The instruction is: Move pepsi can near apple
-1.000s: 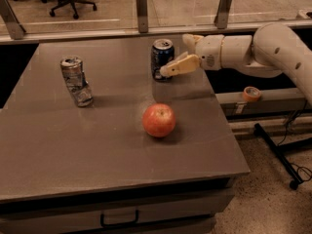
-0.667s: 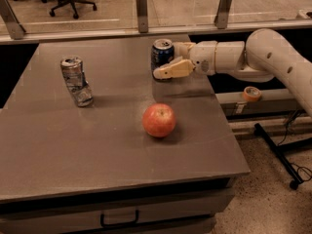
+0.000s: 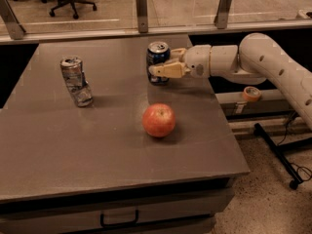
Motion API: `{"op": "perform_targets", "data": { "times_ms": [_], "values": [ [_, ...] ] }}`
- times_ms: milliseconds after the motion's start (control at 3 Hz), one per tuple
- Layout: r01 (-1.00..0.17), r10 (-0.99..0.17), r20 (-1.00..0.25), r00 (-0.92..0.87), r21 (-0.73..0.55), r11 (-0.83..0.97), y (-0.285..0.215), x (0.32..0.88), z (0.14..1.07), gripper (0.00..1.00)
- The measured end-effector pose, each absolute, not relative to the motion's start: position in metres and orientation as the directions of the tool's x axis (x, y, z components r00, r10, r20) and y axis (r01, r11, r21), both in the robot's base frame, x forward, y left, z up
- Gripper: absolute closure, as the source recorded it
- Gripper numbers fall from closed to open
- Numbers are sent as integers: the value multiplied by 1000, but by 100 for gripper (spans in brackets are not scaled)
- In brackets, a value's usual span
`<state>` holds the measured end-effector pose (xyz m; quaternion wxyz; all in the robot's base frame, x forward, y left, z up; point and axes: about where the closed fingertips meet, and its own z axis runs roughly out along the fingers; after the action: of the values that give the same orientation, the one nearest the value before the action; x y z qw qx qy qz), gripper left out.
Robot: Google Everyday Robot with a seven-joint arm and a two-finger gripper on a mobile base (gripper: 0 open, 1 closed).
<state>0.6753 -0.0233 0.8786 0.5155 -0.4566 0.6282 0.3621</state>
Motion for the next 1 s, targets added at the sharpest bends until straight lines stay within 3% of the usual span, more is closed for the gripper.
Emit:
{"op": "perform_targets", "data": {
  "times_ms": [333,667,1000],
  "values": [
    [-945,-210,-977,-40,-31,327,-27,676,879,87],
    [-930,-237,-969,-67,-26,368,-55,669,888,100],
    [-915,-235,-965,-118,14,402,-82,650,890,100]
  ]
}}
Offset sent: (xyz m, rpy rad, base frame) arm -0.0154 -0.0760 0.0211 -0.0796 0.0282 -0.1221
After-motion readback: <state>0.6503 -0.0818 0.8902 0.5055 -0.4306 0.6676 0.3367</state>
